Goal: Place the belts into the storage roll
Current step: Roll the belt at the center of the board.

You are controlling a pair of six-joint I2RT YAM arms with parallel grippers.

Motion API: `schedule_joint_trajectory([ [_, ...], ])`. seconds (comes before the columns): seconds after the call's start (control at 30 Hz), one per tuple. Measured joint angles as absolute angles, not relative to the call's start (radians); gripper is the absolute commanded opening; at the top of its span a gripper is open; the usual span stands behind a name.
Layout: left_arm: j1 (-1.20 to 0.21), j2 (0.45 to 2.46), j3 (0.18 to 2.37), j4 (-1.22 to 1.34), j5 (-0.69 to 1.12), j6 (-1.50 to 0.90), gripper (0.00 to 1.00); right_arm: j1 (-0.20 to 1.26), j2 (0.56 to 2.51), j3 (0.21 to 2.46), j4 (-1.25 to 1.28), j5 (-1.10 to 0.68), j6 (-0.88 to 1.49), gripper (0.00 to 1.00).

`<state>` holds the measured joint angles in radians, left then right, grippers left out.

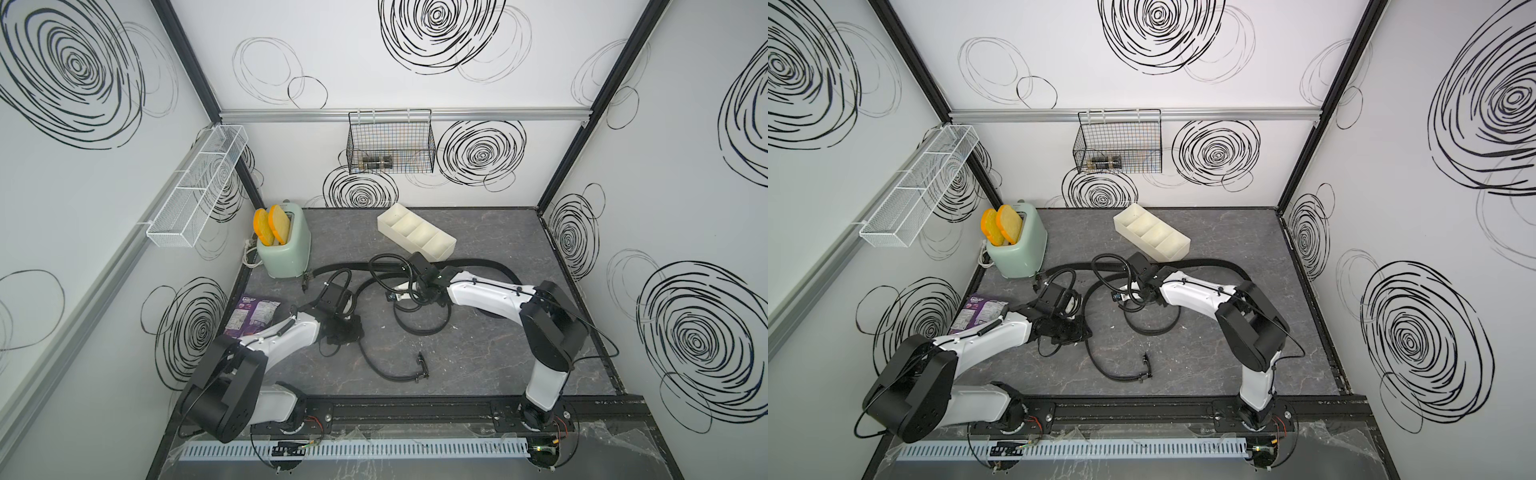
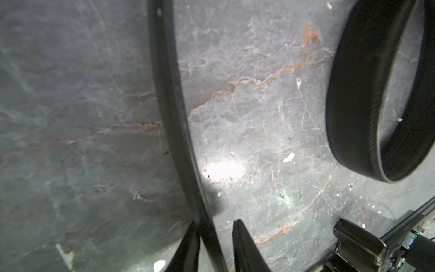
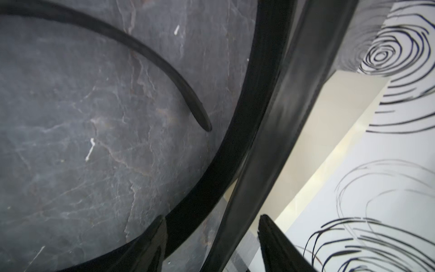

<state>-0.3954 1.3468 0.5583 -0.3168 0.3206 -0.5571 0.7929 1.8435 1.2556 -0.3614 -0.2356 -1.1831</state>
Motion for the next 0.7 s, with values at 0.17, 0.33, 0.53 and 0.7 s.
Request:
schedule_joint_trajectory([
  [0.17,-0.385,1.358,0.558,-0.311,0.34,-0.55,0.3,0.795,1.922,1.318,-0.39,-0.283,-1.23,0.65],
  [0.33,-0.38,1.36,0.558,-0.31,0.349,-0.547,0.3,0.8,1.961,1.336,-0.418,-0.335,-1.246,0.65],
  [0.53,-0.371,1.363,0.558,-0.308,0.363,-0.545,0.3,0.815,2.027,1.393,-0.441,-0.386,-1.245,0.63],
  [0.7,-0.371,1.365,0.558,-0.304,0.371,-0.543,0.3,0.829,2.062,1.441,-0.448,-0.415,-1.229,0.54],
])
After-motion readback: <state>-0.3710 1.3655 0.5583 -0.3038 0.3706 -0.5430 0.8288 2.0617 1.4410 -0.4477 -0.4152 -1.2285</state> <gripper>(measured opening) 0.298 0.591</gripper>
